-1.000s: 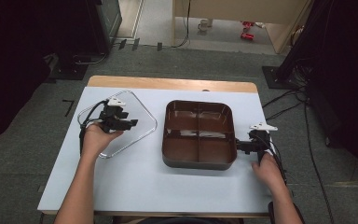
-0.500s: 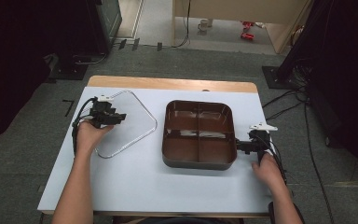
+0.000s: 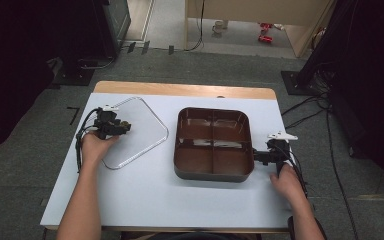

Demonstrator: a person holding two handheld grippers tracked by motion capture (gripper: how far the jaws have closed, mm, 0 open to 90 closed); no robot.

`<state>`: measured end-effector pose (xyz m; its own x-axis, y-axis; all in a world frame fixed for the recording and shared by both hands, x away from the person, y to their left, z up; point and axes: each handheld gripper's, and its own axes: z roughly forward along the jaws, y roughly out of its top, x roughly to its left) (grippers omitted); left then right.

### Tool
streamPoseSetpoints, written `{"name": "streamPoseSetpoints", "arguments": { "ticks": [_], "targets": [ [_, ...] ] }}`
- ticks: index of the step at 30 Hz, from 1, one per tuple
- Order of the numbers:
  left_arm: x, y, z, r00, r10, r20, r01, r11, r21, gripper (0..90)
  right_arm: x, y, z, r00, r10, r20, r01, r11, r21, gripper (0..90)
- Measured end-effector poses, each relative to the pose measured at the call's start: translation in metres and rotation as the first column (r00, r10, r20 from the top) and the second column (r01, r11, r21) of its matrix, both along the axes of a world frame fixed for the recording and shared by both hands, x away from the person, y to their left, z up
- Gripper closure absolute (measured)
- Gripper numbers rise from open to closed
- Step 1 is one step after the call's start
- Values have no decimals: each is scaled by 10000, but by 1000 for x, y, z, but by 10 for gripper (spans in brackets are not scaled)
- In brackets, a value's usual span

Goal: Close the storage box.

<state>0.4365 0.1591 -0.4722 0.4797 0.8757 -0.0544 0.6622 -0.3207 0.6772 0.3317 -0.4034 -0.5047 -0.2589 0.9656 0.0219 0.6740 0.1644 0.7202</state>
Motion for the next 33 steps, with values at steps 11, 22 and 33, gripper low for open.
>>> {"name": "streamPoseSetpoints", "arguments": {
  "ticks": [11,22,33],
  "targets": [
    [-1,-2,-4,9999,-97,130,98,9999,-70,545,0,0,0,10000,-1,-2,1,10000,3,74],
    [-1,-3,-3,9999,-83,77,85,9997,-225,594,0,0,0,10000,1,-4,-1,10000,10,74],
    [0,-2,1,9998,-28,-202,25,9999,-162,596,0,0,0,10000,4,-3,-4,10000,10,73]
  ]
}}
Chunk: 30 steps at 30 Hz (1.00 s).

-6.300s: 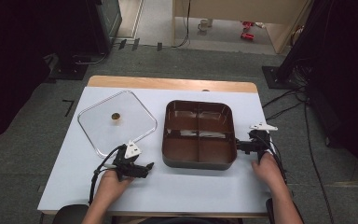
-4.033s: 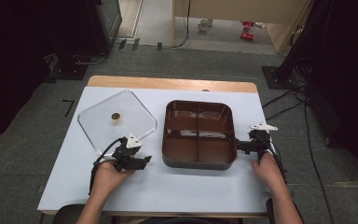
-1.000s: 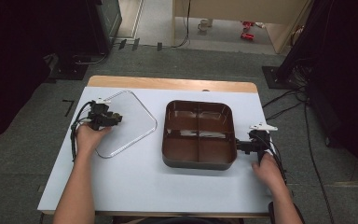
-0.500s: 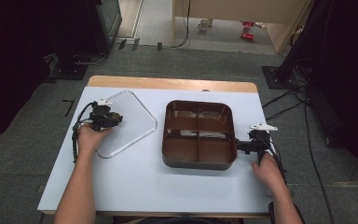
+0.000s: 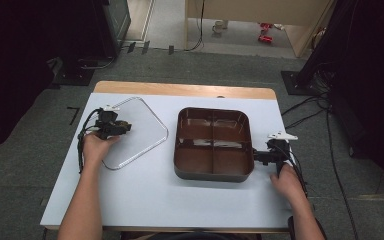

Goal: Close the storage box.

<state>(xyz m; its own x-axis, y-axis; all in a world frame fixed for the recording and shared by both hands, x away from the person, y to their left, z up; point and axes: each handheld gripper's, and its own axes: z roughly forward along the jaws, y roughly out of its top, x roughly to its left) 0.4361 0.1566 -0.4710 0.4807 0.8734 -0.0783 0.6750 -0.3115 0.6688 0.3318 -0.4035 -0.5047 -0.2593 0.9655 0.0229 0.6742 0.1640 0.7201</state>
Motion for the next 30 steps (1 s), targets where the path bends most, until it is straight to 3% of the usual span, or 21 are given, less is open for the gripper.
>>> {"name": "streamPoseSetpoints", "arguments": {
  "ticks": [10,30],
  "targets": [
    [-3,1,10,10000,-22,35,22,10000,-73,596,0,0,0,10000,0,-1,0,10000,1,74],
    [-19,-16,56,9965,-662,517,685,9967,-435,596,0,0,0,10000,-9,-7,9,10000,10,73]
  ]
}}
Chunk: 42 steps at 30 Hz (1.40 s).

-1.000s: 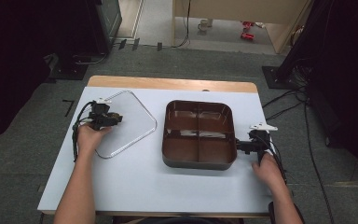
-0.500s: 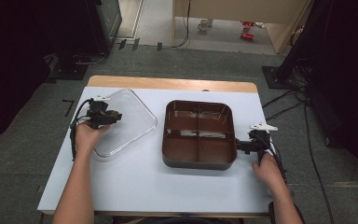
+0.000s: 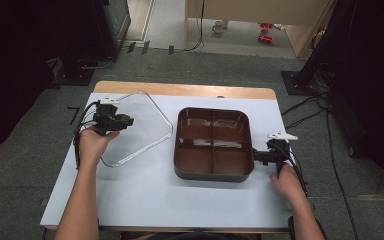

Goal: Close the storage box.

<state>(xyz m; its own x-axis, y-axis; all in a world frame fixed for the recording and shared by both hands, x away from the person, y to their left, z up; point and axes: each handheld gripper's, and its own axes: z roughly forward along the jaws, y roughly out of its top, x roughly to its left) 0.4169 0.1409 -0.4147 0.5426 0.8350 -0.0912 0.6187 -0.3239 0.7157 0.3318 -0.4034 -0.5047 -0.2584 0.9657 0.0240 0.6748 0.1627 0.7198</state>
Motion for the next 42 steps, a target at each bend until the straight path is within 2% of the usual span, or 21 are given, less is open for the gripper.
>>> {"name": "streamPoseSetpoints", "arguments": {
  "ticks": [6,9,19,28,33,37,42],
  "targets": [
    [-6,-12,15,9994,-315,109,315,9995,-10,596,0,0,0,10000,10,7,-10,10000,-10,74],
    [-10,-23,24,9973,-663,308,662,9978,41,596,0,0,0,10000,9,7,-9,10000,-10,74],
    [-18,-45,37,9905,-1292,476,1294,9916,2,596,0,0,0,10000,12,-5,-12,10000,-17,74],
    [-24,-76,39,9743,-2182,555,2196,9754,-190,596,0,0,0,10000,3,-9,-3,10000,-10,74],
    [-29,-91,43,9578,-2810,610,2843,9572,-544,596,0,0,0,10000,32,1,-32,10000,-32,74],
    [-32,-104,44,9500,-3038,726,3074,9505,-447,596,0,0,0,10000,17,-10,-17,10000,-17,74],
    [-35,-124,39,9417,-3276,769,3313,9426,-409,596,0,0,0,10000,16,-10,-16,10000,-19,74]
  ]
}}
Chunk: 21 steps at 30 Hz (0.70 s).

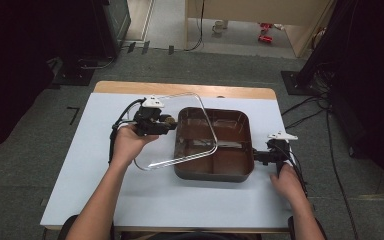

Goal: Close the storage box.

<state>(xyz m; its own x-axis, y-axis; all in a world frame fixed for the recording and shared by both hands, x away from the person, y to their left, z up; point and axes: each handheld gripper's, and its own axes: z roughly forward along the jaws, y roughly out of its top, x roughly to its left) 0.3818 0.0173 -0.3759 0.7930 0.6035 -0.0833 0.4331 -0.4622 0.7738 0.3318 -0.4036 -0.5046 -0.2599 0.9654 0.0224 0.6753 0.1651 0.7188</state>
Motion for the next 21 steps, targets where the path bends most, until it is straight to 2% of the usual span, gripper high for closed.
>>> {"name": "streamPoseSetpoints", "arguments": {
  "ticks": [8,11,16,21],
  "targets": [
    [-4,-22,-5,9985,-542,124,544,9984,-134,596,0,0,0,10000,18,12,-18,10000,-10,74],
    [-3,-33,-7,9967,-802,126,802,9968,16,597,0,0,0,10000,17,12,-17,10000,-7,74],
    [-5,-49,-10,9927,-1209,52,1209,9927,23,596,0,0,0,10000,-1,-5,1,10000,5,74],
    [-6,-63,-13,9880,-1537,139,1536,9881,73,596,0,0,0,10000,2,-8,-2,10000,4,74]
  ]
}}
